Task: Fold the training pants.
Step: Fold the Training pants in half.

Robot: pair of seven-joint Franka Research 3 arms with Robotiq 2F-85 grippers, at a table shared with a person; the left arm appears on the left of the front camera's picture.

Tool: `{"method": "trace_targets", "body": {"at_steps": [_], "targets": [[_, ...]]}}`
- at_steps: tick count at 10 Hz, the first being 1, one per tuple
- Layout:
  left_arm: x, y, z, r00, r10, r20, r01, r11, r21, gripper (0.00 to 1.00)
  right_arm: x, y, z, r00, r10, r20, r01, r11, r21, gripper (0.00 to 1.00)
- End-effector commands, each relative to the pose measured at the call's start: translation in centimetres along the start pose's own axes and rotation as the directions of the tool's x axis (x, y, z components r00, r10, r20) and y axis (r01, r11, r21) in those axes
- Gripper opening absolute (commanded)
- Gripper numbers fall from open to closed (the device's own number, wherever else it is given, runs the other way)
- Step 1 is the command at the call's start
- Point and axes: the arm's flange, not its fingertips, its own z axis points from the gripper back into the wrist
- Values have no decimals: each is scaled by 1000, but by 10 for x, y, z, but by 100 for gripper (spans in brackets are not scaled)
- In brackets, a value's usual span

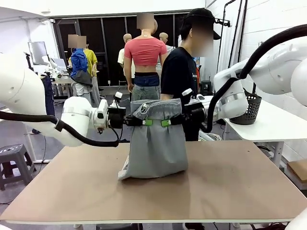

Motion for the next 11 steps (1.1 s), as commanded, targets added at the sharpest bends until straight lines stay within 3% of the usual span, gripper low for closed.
{"method": "trace_targets", "body": {"at_steps": [1,3,4,5,8,11], "targets": [[-11,-18,17,990,123,64,-121,992,-26,0,-29,17,13,993,-89,-74,90,996,0,0],[-22,-34,22,987,138,81,-137,990,-24,0,-48,27,4,989,-123,-81,126,992,29,0],[-13,-42,24,990,74,120,-71,997,-21,0,-29,14,-9,996,-79,-26,80,996,28,0],[-44,-22,-3,991,133,17,-133,990,-44,0,-29,14,-9,996,-79,-26,80,996,28,0],[-44,-29,-2,991,131,22,-130,991,-40,0,-30,20,-16,996,-81,-27,82,996,43,0],[-60,-60,7,953,303,1,-302,950,-80,0,-52,36,-26,982,-189,5,187,976,111,0]]}}
